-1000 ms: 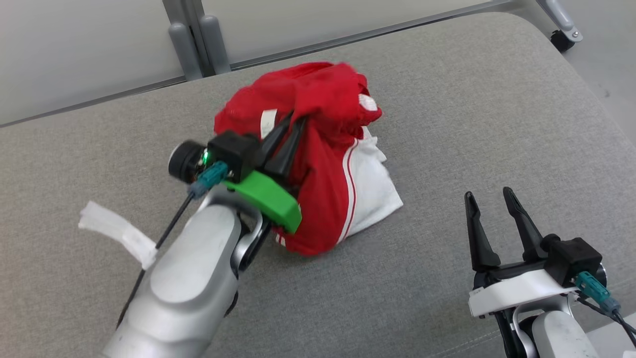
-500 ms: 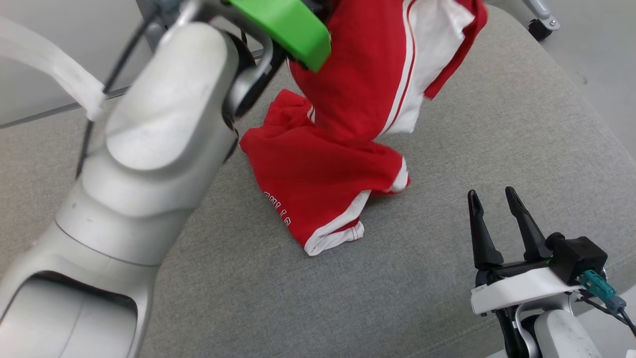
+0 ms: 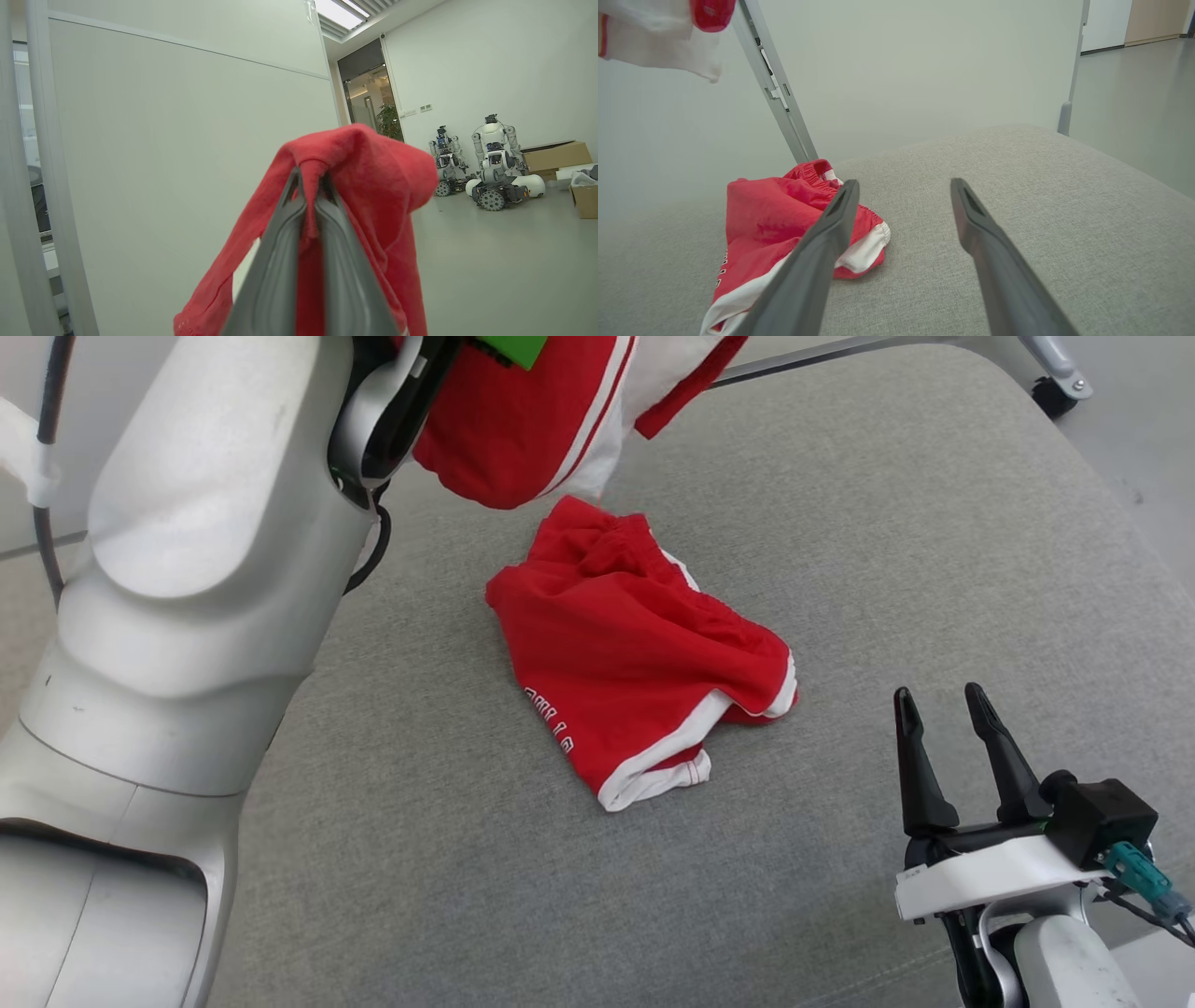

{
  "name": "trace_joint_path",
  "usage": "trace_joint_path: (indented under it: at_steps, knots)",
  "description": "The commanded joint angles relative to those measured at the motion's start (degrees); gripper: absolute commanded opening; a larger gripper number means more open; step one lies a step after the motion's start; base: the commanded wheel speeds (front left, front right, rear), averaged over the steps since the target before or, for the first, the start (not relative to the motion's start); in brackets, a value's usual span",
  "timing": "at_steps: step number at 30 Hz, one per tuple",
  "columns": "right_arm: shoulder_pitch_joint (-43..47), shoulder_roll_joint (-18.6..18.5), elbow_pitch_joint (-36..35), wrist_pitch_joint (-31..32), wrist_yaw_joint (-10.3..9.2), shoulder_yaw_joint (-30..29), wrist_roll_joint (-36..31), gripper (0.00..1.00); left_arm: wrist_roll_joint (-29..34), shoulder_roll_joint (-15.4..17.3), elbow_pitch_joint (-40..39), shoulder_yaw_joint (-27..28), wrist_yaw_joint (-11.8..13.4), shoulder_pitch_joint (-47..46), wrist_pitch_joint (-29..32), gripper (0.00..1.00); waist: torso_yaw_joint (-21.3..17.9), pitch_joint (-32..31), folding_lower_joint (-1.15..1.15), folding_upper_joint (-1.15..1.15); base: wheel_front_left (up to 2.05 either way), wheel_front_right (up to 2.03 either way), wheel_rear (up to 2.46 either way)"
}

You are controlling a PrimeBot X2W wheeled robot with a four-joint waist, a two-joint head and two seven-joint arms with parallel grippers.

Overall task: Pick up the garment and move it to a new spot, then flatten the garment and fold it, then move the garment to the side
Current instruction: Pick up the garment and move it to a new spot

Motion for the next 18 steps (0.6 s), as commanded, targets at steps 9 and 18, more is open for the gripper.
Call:
trace_joint_path:
  at_steps: [9,18]
  knots:
    - [-0.7,-0.1,-1.8,-0.2,0.03,-0.3,-2.2,1.00,-1.7,3.3,-1.3,1.5,1.0,4.7,-0.7,0.00,11.1,1.4,0.00,0.00,0.00,0.00,0.00]
    - [-0.9,-0.1,-2.2,-0.2,0.03,-0.4,-4.5,1.00,-2.7,8.7,-3.0,3.7,2.4,10.9,-1.4,0.00,22.3,1.5,0.00,0.00,0.00,0.00,0.00]
